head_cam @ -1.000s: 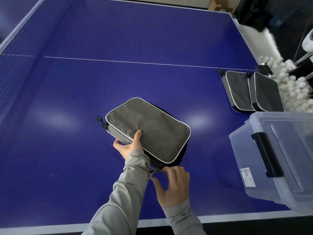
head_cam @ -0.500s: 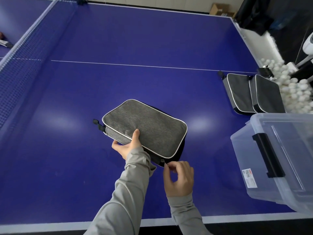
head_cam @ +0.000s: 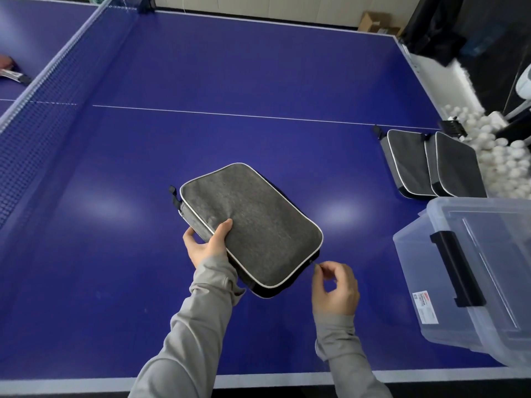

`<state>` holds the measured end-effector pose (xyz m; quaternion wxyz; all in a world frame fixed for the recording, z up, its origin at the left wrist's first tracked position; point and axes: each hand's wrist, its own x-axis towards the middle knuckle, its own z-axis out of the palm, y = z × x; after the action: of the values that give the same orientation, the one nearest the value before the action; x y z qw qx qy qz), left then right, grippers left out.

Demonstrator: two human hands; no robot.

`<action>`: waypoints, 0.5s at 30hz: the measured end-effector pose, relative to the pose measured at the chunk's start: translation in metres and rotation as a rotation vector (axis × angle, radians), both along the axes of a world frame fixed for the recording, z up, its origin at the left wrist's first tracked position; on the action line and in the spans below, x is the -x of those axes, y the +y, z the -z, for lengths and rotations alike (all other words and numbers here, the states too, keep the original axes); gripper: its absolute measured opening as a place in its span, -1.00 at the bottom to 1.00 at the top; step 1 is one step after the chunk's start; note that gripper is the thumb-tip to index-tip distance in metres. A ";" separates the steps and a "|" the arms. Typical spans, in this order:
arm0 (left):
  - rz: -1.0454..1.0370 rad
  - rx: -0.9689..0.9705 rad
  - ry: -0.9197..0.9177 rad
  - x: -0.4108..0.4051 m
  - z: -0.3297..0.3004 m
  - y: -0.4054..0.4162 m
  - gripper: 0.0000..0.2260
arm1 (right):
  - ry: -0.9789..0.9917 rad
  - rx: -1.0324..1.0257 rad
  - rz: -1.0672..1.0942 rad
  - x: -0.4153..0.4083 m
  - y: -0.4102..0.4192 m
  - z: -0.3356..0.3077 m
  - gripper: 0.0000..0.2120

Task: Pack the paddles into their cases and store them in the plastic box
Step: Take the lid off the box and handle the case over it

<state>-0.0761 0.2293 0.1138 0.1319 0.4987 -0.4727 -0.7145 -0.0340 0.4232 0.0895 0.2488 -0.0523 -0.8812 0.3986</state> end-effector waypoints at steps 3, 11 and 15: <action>0.052 -0.008 0.011 -0.002 0.001 -0.009 -0.48 | -0.038 0.053 0.024 0.014 0.009 -0.003 -0.94; 0.237 -0.059 0.060 -0.011 0.010 -0.033 -0.45 | -0.097 0.135 -0.113 0.041 0.024 -0.011 -0.95; 0.341 -0.078 0.139 -0.015 0.009 -0.040 -0.43 | -0.185 0.116 -0.197 0.053 0.025 -0.014 -0.89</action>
<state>-0.0610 0.1896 0.1045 0.0221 0.3654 -0.5120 -0.7770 -0.0873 0.4479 0.1038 0.1229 -0.0162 -0.8767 0.4648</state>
